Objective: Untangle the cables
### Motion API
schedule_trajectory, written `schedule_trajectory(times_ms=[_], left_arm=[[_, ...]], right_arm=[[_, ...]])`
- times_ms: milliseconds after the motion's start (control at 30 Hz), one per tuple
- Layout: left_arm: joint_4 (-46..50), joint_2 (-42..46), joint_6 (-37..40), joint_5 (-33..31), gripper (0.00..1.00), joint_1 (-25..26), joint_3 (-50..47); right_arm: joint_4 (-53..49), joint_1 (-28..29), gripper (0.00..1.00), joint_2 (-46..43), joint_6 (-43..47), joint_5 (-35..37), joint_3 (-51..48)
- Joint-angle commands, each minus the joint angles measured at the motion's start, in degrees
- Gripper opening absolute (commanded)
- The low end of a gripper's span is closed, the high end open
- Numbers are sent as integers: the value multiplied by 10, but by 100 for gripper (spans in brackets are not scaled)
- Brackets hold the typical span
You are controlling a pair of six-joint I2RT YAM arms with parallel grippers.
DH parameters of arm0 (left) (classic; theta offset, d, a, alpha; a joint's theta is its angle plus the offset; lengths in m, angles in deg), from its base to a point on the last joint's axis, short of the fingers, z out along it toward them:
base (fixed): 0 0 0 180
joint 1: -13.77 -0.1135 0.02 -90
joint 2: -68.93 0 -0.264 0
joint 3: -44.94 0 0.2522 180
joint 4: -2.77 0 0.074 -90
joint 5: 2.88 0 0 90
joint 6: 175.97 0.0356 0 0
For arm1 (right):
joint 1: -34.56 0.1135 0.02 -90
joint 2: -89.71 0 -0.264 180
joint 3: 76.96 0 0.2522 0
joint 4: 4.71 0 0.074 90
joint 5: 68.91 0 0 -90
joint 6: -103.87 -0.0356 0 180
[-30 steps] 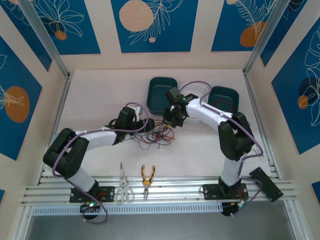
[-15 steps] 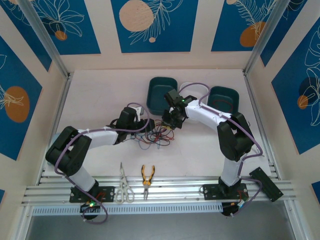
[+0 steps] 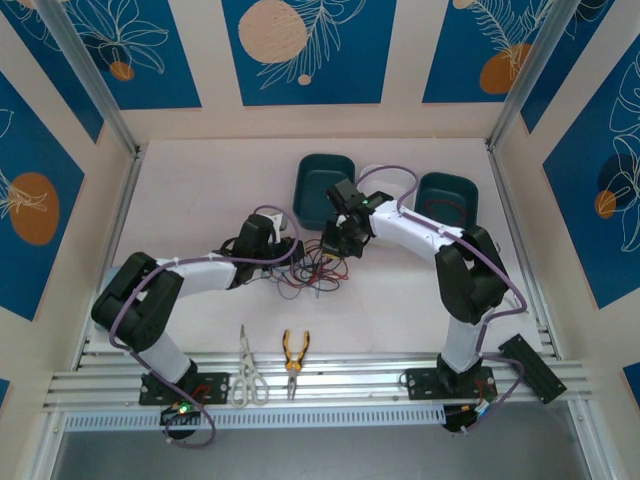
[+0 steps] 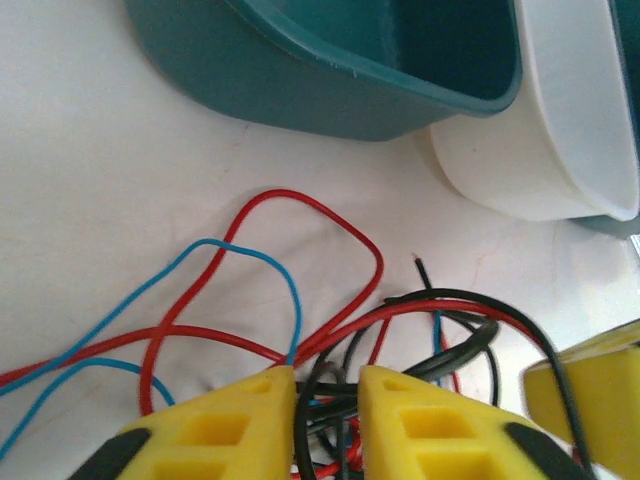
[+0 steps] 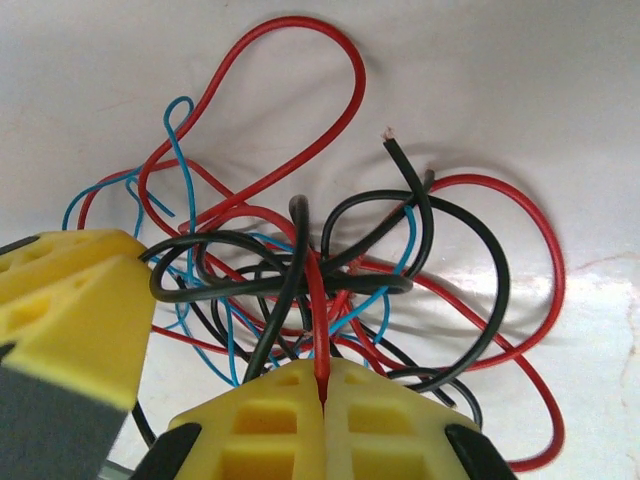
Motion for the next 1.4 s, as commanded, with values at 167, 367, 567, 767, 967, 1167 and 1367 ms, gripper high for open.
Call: schedule_trajectory(times_ms=[167, 367, 567, 767, 967, 1167, 1367], left_arm=[[91, 61, 19, -100, 11, 4, -17], [131, 90, 23, -142, 8, 0, -33], [130, 106, 18, -155, 8, -3, -46], [105, 118, 18, -145, 28, -3, -48], [100, 156, 12, -156, 73, -3, -51], [174, 236, -18, -259, 100, -3, -54], [184, 320, -19, -306, 100, -3, -68]], right_arm=[[-40, 12, 0, -90, 53, 51, 19], [-40, 33, 0, -154, 105, 109, 25], [-39, 73, 0, -196, 176, 172, 55], [-38, 139, 0, -201, 272, 235, 123], [-6, 182, 0, -199, 347, 279, 161], [22, 183, 0, -189, 354, 277, 158], [41, 183, 0, -166, 338, 254, 154]])
